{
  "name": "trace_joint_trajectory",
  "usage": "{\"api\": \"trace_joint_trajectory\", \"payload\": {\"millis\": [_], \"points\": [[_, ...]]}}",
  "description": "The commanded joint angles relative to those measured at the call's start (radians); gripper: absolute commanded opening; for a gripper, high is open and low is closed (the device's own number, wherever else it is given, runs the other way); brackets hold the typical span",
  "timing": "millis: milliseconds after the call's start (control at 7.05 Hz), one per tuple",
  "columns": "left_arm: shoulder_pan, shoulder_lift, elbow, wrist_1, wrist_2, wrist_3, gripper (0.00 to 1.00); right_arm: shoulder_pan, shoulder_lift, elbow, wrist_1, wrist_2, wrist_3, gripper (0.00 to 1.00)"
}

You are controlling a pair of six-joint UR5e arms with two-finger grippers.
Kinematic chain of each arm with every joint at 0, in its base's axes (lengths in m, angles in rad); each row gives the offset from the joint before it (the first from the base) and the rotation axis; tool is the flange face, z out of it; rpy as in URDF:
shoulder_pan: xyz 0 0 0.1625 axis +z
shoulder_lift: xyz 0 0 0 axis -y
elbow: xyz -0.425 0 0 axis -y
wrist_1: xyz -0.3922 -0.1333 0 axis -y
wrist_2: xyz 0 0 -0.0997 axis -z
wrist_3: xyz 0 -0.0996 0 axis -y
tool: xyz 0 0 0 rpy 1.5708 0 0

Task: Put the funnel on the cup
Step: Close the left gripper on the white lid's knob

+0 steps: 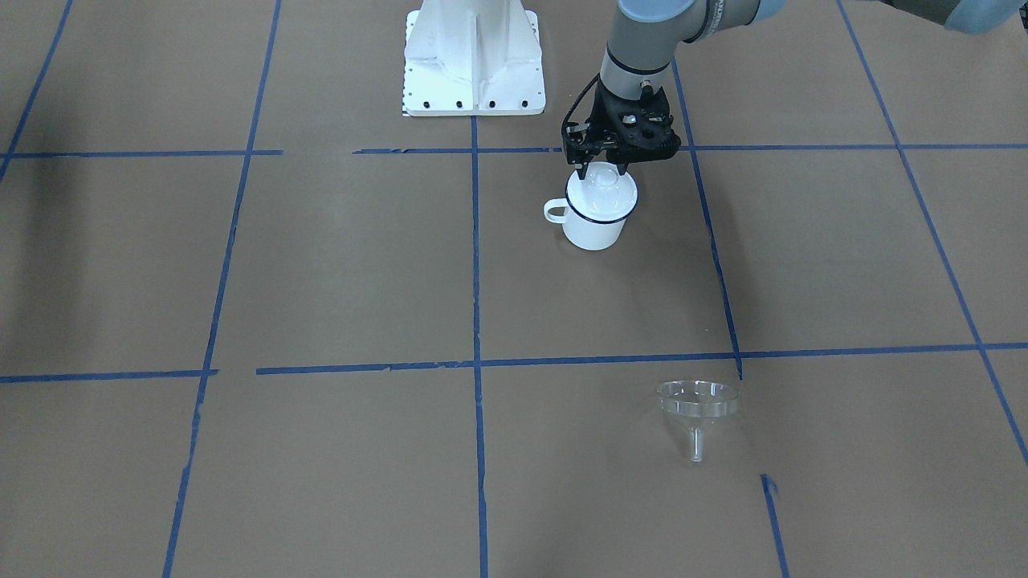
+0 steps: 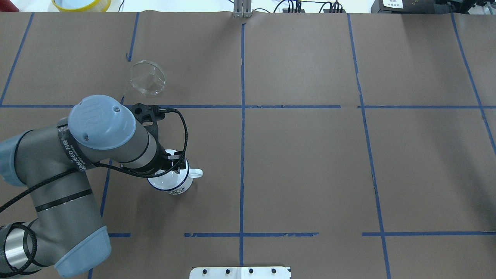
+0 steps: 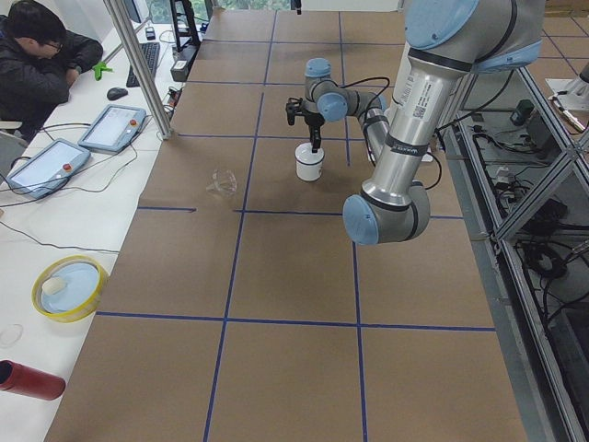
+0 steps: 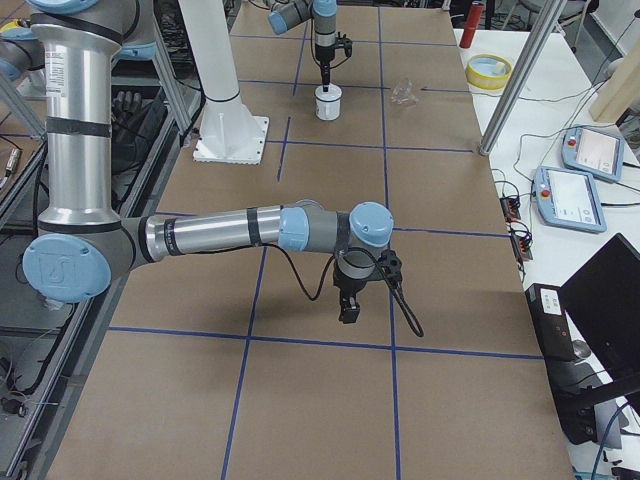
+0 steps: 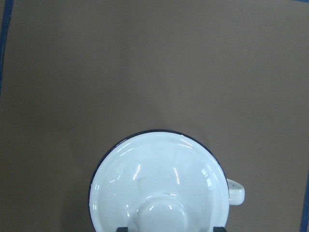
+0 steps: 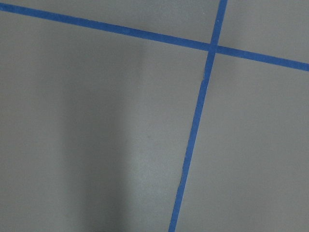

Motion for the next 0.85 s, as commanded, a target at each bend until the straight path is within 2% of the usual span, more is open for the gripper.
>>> {"api": "trace_joint_trajectory", "payload": {"millis": [0,709], "points": [[-0.005,-0.001,-0.001,0.001,0.001,0.002,0.67,0.000,0.000,0.001,0.000,0.000,0.000,1.00],[-0.007,-0.002,0.004,0.001,0.001,0.003,0.64,0.000,0.000,0.001,0.000,0.000,0.000,1.00]]}}
